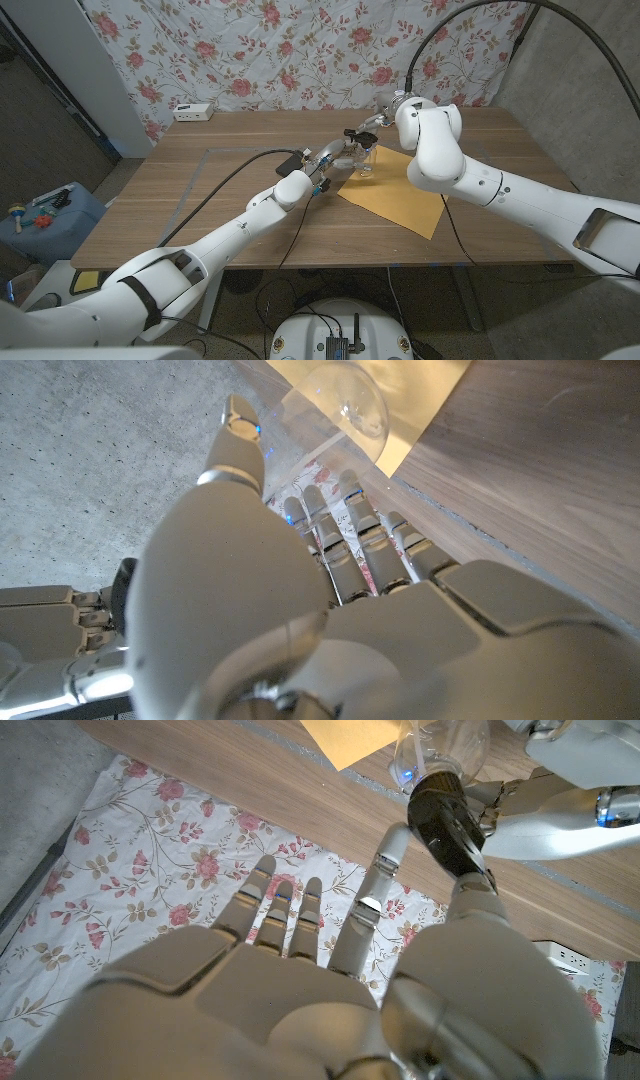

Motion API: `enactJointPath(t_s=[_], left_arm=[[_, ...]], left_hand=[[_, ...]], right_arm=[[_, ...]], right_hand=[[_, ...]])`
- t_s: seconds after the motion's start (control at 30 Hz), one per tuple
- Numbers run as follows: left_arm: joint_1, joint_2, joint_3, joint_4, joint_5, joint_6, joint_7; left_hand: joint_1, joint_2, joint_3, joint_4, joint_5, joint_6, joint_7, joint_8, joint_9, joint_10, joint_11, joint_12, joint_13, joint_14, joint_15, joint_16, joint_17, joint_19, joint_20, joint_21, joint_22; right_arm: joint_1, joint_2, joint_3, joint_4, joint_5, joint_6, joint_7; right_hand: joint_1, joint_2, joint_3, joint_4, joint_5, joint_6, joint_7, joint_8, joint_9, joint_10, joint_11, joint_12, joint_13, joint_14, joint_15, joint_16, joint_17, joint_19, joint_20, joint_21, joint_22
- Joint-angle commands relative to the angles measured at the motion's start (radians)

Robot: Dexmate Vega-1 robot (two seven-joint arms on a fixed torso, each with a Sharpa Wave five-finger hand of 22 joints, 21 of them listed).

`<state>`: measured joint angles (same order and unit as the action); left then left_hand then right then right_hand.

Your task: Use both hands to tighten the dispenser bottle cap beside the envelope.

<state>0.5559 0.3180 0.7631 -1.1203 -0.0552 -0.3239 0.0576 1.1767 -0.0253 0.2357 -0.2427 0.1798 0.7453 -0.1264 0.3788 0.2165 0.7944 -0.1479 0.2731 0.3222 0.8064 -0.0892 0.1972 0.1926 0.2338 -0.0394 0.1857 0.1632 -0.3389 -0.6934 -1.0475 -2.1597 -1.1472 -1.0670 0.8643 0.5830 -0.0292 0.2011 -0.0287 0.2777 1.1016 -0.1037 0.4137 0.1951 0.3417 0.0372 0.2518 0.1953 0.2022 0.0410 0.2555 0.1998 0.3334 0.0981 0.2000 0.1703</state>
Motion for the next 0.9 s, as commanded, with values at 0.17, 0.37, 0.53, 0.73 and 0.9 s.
enactJointPath(t_s=[0.17, 0.37, 0.53, 0.73, 0.9], left_arm=[[-0.006, -0.007, -0.001, 0.023, -0.007, -0.008, -0.002], [-0.013, -0.012, 0.0, 0.038, -0.008, -0.015, -0.004], [-0.018, -0.014, 0.001, 0.047, -0.009, -0.019, -0.006], [-0.021, -0.015, 0.002, 0.051, -0.009, -0.021, -0.008], [-0.021, -0.015, 0.002, 0.049, -0.009, -0.019, -0.007]], left_hand=[[-0.101, 0.127, 0.093, 0.09, 0.007, 0.151, 0.037, 0.006, 0.002, 0.079, -0.016, 0.006, 0.239, 0.014, -0.081, 0.007, 0.003, 0.009, -0.054, -0.002, 0.002], [-0.1, 0.126, 0.094, 0.09, 0.007, 0.153, 0.038, 0.007, 0.002, 0.075, -0.018, 0.004, 0.239, 0.014, -0.08, 0.007, 0.002, 0.009, -0.054, -0.002, 0.002], [-0.1, 0.126, 0.094, 0.089, 0.007, 0.153, 0.039, 0.006, 0.002, 0.075, -0.016, 0.005, 0.24, 0.012, -0.08, 0.006, 0.002, 0.009, -0.053, -0.002, 0.002], [-0.099, 0.127, 0.095, 0.089, 0.007, 0.156, 0.039, 0.008, 0.002, 0.078, -0.016, 0.006, 0.241, 0.012, -0.08, 0.006, 0.002, 0.008, -0.053, -0.002, 0.002], [-0.097, 0.127, 0.095, 0.088, 0.007, 0.154, 0.039, 0.007, 0.002, 0.08, -0.015, 0.006, 0.24, 0.011, -0.08, 0.006, 0.003, 0.008, -0.053, -0.002, 0.002]], right_arm=[[-0.127, 0.105, 0.143, 0.062, -0.171, 0.113, 0.045], [-0.16, 0.144, 0.189, 0.083, -0.202, 0.151, 0.044], [-0.186, 0.17, 0.221, 0.095, -0.218, 0.178, 0.034], [-0.213, 0.195, 0.248, 0.102, -0.243, 0.199, 0.026], [-0.232, 0.215, 0.267, 0.107, -0.265, 0.211, 0.018]], right_hand=[[0.009, 0.014, 0.014, -0.013, 0.003, 0.089, -0.004, 0.024, -0.003, 0.05, -0.008, 0.007, 0.001, 0.037, -0.017, 0.004, 0.001, 0.029, -0.007, 0.005, 0.001], [0.019, 0.026, 0.024, -0.02, 0.004, 0.132, -0.011, 0.032, -0.007, 0.067, -0.017, 0.004, 0.0, 0.049, -0.029, 0.001, 0.0, 0.039, -0.01, 0.004, 0.001], [0.026, 0.041, 0.035, -0.025, 0.003, 0.185, -0.012, 0.043, -0.01, 0.095, -0.017, 0.003, -0.001, 0.071, -0.038, 0.002, 0.0, 0.051, -0.016, 0.004, 0.001], [0.035, 0.058, 0.048, -0.032, -0.001, 0.241, -0.014, 0.054, -0.014, 0.127, -0.027, 0.004, -0.003, 0.094, -0.052, 0.003, -0.001, 0.067, -0.023, 0.005, 0.001], [0.038, 0.07, 0.055, -0.034, -0.005, 0.271, -0.015, 0.06, -0.016, 0.145, -0.029, 0.004, -0.004, 0.107, -0.062, 0.003, -0.001, 0.074, -0.026, 0.004, 0.001]])
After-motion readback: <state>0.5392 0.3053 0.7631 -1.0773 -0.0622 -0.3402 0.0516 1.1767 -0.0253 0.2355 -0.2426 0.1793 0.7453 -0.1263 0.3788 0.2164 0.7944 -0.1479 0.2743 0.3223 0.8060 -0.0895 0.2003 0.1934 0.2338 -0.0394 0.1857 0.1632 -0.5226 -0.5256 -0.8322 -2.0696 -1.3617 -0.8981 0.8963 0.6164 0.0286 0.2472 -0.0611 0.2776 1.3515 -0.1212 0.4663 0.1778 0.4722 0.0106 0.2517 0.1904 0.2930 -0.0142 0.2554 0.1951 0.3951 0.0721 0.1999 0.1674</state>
